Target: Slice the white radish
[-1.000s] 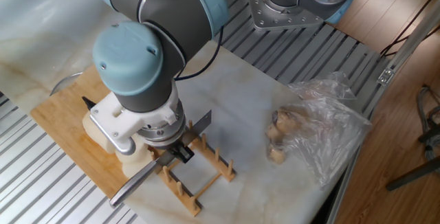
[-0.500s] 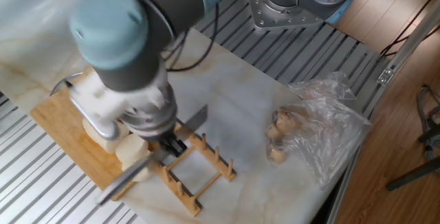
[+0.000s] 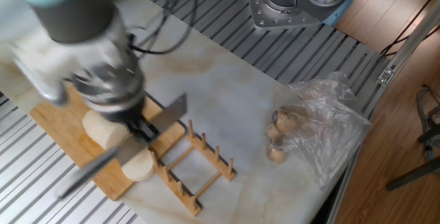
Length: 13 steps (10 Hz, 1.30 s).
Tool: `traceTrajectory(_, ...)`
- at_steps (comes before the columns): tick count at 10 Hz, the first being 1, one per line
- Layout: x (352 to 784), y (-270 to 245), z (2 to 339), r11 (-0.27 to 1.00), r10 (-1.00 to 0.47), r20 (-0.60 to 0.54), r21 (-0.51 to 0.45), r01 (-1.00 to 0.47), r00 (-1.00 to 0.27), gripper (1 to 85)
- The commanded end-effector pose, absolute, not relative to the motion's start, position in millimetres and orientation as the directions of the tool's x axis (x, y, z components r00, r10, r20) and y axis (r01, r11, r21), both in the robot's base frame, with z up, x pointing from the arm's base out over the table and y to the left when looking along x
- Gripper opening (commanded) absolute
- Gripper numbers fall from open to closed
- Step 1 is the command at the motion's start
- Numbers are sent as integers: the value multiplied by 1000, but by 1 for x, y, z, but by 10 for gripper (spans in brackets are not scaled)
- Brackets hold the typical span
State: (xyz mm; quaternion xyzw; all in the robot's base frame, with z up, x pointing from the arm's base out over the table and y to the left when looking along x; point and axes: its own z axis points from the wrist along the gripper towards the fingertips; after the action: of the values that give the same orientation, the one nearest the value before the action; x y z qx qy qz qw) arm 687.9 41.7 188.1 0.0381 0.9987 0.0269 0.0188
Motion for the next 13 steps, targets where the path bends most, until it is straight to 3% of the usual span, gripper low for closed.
traceTrajectory(1, 707, 2, 189, 999, 13, -77, 49, 9, -997, 13)
traceTrajectory(6, 717, -52, 187, 994, -104, -74, 28, -107, -992, 13)
traceTrajectory(13, 716, -69, 159, 993, -82, -81, 83, -88, -993, 13)
